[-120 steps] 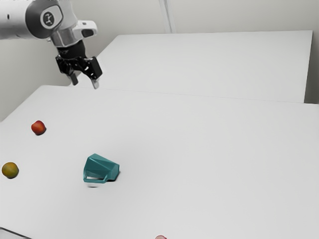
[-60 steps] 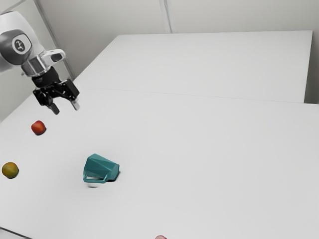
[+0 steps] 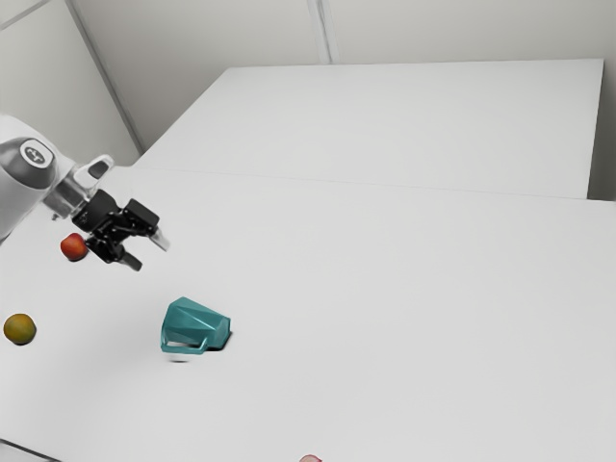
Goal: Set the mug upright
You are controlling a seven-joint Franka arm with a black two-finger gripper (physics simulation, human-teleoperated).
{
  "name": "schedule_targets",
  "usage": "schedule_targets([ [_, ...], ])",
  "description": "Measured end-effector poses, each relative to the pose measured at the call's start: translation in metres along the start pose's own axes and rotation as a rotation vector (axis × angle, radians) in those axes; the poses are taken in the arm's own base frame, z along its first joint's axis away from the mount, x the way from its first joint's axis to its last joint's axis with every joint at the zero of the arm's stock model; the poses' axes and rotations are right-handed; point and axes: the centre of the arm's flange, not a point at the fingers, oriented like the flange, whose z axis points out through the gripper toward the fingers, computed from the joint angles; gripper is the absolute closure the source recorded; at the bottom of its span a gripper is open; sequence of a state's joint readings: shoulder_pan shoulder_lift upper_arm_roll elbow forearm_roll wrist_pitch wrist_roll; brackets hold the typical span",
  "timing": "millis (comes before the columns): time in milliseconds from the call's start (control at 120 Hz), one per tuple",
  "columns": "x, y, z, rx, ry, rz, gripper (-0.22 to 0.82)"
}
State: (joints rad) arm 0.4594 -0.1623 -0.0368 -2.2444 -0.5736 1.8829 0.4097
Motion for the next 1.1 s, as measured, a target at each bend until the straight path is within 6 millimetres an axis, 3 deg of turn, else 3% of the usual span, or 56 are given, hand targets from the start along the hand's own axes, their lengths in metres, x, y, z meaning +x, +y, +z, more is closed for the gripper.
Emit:
schedule_targets([
  [325,-0.015,-0.042,0.04,-0.11,0.019,-0.015,0.02],
  [683,-0.026,-0.074,0.086,-0.265,0.052,-0.003,0.02],
  [1100,-0.03,-0.09,0.116,-0.369,0.101,0.074,0.03],
])
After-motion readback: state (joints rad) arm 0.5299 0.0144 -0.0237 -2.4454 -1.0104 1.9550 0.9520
